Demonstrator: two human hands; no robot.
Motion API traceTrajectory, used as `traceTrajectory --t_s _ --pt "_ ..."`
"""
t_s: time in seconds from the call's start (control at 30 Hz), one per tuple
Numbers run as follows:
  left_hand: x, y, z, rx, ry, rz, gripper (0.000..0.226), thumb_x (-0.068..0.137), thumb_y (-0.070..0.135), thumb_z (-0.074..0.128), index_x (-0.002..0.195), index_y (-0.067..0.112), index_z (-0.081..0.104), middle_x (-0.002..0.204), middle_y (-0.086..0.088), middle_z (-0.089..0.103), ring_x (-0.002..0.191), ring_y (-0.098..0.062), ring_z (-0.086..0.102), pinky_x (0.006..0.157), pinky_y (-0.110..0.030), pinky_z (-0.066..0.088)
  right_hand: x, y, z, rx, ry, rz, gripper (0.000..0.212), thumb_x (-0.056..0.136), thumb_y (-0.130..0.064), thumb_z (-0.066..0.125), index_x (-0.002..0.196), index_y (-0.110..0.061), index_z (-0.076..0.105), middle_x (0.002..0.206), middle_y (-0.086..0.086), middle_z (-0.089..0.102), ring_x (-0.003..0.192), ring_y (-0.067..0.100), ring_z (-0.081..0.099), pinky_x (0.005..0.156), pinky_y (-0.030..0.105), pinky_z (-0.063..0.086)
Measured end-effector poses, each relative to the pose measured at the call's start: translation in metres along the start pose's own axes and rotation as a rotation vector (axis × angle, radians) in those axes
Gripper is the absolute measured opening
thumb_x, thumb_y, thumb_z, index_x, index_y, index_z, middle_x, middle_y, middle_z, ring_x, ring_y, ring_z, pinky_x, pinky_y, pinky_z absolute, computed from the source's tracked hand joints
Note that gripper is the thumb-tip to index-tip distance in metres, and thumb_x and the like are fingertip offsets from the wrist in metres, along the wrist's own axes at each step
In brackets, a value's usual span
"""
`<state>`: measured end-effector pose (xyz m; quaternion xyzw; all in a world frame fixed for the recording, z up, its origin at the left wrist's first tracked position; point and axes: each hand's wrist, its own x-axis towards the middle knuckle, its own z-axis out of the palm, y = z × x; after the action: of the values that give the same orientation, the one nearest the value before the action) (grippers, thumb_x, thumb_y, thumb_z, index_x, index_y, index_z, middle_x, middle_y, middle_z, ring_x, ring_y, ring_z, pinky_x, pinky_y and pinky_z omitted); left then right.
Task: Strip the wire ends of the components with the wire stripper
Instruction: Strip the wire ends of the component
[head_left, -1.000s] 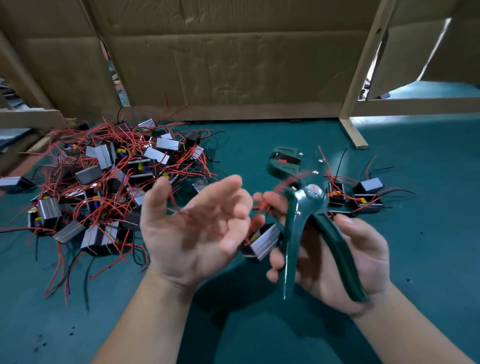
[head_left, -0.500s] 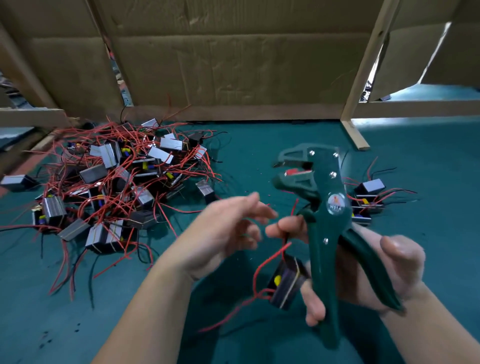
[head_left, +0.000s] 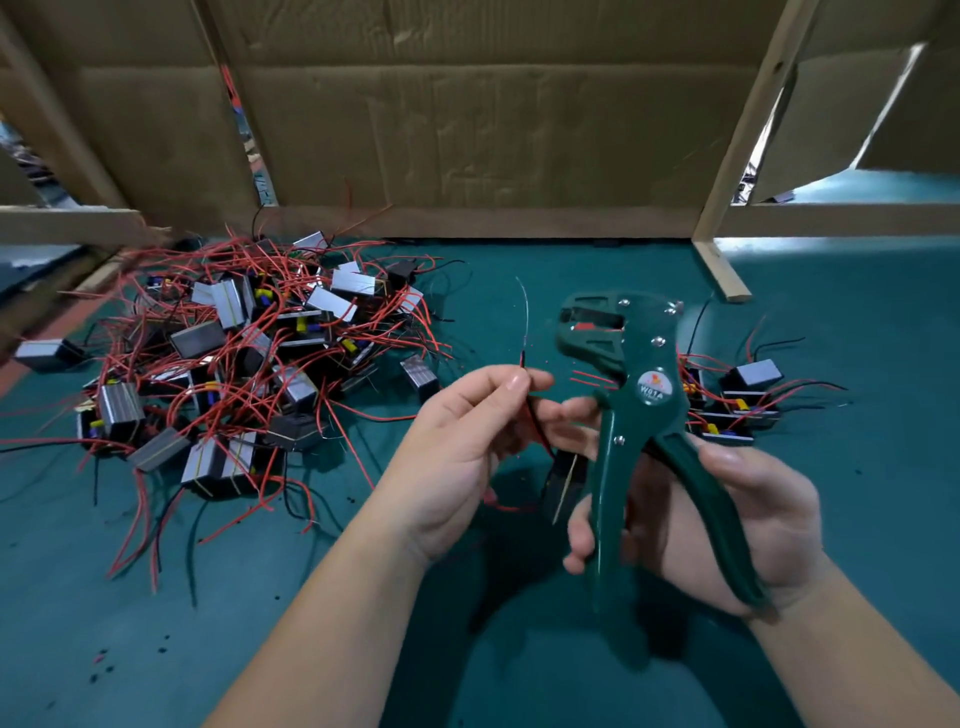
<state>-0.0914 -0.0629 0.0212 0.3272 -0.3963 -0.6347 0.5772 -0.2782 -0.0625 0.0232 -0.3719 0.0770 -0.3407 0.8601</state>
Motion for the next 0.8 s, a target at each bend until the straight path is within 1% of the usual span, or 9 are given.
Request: traceTrajectory --t_s 0.07,0.13,0.2,0.3,0.4,0.5,0.67,0.7,0.8 --pt "-0.0004 -0.0023 0.0012 0.009 0.037 0.003 0.015 0.085 0.031 0.060 0.085 0.024 0.073 0.074 0.001 0.066 0.072 -0.012 0.064 0.077 -0.027 0.049 0.0029 -0.0030 0.0034 0.023 0.002 0.017 0.072 0.075 -0.025 0.073 0.137 0.000 0.045 0.142 0.021 0.043 0.085 0.044 0.062 0.084 0.058 0.048" --pt "-0.0010 -0.0020 0.0039 0.052 0.080 0.010 0.015 0.084 0.036 0.060 0.087 0.029 0.073 0.070 0.006 0.061 0.072 -0.009 0.061 0.074 -0.032 0.040 0.0019 0.0001 0.0015 -0.005 0.025 0.002 0.072 0.070 -0.026 0.077 0.133 -0.003 0.050 0.143 0.022 0.045 0.082 0.043 0.064 0.082 0.058 0.050" --pt "-0.0008 -0.0018 0.0057 0.102 0.144 0.053 0.016 0.080 0.036 0.061 0.085 0.029 0.074 0.069 0.008 0.061 0.072 -0.009 0.064 0.070 -0.030 0.041 0.0032 0.0010 0.0025 -0.023 0.064 -0.009 0.072 0.067 -0.028 0.079 0.130 -0.005 0.054 0.141 0.023 0.047 0.081 0.041 0.065 0.081 0.057 0.052" --pt "-0.0005 0.0006 0.0039 0.302 0.199 0.202 0.013 0.084 0.022 0.065 0.079 0.025 0.076 0.077 0.007 0.072 0.071 -0.007 0.067 0.062 -0.017 0.048 0.0046 0.0011 0.0040 -0.040 0.129 -0.053 0.078 0.062 -0.029 0.082 0.130 -0.003 0.054 0.139 0.022 0.049 0.079 0.042 0.065 0.078 0.056 0.052" --pt "-0.0015 -0.0013 0.0001 0.502 0.173 0.269 0.018 0.086 0.011 0.069 0.076 0.023 0.077 0.060 0.008 0.065 0.056 -0.005 0.055 0.055 -0.015 0.044 0.0057 0.0000 0.0036 -0.076 0.146 -0.086 0.085 0.063 -0.028 0.081 0.134 0.002 0.048 0.123 0.024 0.051 0.080 0.044 0.062 0.077 0.056 0.051" --pt "-0.0013 -0.0032 0.0003 0.483 0.162 0.226 0.014 0.082 0.012 0.072 0.076 0.023 0.077 0.060 0.004 0.064 0.053 -0.007 0.054 0.053 -0.018 0.046 0.0065 0.0001 0.0035 -0.109 0.155 -0.091 0.082 0.065 -0.028 0.080 0.135 0.002 0.048 0.108 0.025 0.056 0.080 0.045 0.061 0.078 0.057 0.050" --pt "-0.0012 -0.0030 -0.0019 0.551 0.156 0.198 0.001 0.076 0.022 0.076 0.075 0.021 0.075 0.060 0.001 0.067 0.048 -0.009 0.054 0.048 -0.019 0.045 0.0053 -0.0003 0.0022 -0.136 0.182 -0.099 0.078 0.065 -0.026 0.081 0.133 -0.002 0.052 0.113 0.022 0.060 0.080 0.046 0.061 0.078 0.059 0.049" --pt "-0.0015 -0.0029 -0.0019 0.553 0.153 0.201 0.004 0.074 0.025 0.076 0.075 0.021 0.076 0.060 0.002 0.066 0.048 -0.009 0.053 0.048 -0.019 0.044 0.0050 -0.0006 0.0014 -0.142 0.185 -0.103 0.078 0.065 -0.026 0.081 0.133 -0.002 0.052 0.113 0.022 0.060 0.080 0.045 0.061 0.078 0.059 0.049" --pt "-0.0009 -0.0027 0.0007 0.528 0.145 0.211 0.006 0.080 0.018 0.073 0.074 0.019 0.075 0.062 0.003 0.067 0.053 -0.007 0.055 0.053 -0.018 0.046 0.0044 -0.0012 0.0005 -0.145 0.205 -0.127 0.075 0.065 -0.025 0.081 0.130 -0.001 0.054 0.110 0.018 0.063 0.080 0.044 0.063 0.078 0.058 0.051"
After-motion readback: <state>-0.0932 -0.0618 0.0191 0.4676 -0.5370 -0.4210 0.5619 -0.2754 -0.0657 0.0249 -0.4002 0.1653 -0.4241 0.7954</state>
